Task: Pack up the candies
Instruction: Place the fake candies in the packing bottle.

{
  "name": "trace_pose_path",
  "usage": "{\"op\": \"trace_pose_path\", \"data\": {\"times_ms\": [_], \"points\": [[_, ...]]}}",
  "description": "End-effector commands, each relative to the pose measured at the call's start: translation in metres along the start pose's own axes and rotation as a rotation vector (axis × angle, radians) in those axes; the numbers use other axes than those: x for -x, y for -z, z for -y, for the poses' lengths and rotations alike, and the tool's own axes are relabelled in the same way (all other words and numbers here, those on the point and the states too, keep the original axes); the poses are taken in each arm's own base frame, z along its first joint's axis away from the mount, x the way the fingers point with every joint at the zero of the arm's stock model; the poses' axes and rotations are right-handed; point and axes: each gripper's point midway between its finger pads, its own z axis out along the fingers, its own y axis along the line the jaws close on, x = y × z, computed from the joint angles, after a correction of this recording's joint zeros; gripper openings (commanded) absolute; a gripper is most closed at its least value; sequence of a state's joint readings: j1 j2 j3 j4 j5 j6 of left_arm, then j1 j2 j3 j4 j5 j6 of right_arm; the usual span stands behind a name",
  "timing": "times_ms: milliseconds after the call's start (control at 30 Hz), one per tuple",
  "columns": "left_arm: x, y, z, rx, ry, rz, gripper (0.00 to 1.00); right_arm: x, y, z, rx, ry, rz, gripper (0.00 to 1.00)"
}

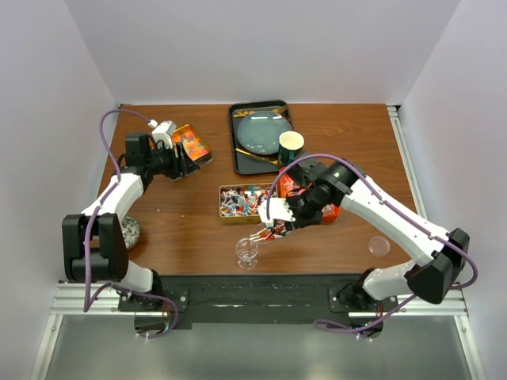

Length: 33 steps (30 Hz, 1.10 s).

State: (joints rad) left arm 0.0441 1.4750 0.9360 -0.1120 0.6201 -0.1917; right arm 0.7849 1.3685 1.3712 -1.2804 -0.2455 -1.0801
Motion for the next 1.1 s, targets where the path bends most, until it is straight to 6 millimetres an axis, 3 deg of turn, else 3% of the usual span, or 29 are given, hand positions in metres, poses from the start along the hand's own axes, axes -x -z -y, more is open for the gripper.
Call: {"op": "trace_pose_path", "data": {"times_ms": [0,1067], "points": [[0.013,0.008,0.006,-0.01,-0.023,0.059,0.55,0.006,0.013,0.011,-0.041,0.012,-0.048,0.0],[0.004,0.036,0.02,0.013,-0.049,0.121,0.55,0.013,0.019,0.013,-0.089,0.189,-0.322,0.0]]}}
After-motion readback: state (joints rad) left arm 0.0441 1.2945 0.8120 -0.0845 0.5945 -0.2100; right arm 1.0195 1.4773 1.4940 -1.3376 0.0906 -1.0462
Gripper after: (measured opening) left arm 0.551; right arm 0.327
